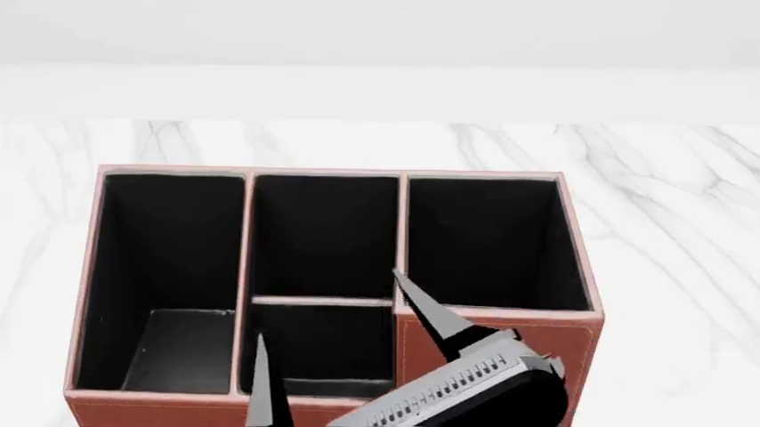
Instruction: Pick up the yellow and white mug and place it to the right of the caddy.
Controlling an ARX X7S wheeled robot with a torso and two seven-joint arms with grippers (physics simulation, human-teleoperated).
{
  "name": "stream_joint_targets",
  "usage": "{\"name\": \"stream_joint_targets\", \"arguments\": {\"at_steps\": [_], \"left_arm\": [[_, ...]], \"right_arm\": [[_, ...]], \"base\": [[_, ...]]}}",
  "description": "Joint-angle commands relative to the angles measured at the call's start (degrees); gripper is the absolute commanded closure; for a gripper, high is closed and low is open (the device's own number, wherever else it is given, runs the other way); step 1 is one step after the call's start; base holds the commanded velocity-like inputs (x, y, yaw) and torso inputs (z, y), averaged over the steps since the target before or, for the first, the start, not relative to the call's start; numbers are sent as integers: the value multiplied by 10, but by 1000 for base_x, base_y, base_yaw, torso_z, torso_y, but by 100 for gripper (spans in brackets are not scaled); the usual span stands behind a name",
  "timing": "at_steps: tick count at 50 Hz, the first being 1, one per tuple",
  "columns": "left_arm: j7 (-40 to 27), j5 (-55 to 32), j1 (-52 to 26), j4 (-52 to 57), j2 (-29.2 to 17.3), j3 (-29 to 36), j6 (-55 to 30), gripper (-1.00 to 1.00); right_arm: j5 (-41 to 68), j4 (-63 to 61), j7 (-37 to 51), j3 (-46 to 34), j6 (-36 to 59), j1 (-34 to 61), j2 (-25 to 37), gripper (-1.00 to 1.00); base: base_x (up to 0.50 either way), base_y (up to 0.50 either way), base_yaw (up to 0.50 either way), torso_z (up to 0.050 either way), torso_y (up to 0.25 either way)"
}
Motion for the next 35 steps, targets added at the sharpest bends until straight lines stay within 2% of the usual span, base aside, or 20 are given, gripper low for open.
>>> {"name": "stream_joint_targets", "arguments": {"at_steps": [1, 20, 35], "left_arm": [[-17, -5, 0, 0, -19, 4, -4, -100], [-19, -13, 0, 0, -25, -1, -6, -100], [-19, -10, 0, 0, -23, 3, -6, -100]], "right_arm": [[-14, 9, -52, -57, 5, 21, 2, -100], [-76, -29, -111, -175, -13, 3, 7, -100], [-107, -7, -135, -228, -39, -24, 7, -100]], "base": [[0, 0, 0, 0, 0], [0, 0, 0, 0, 0], [0, 0, 0, 0, 0]]}}
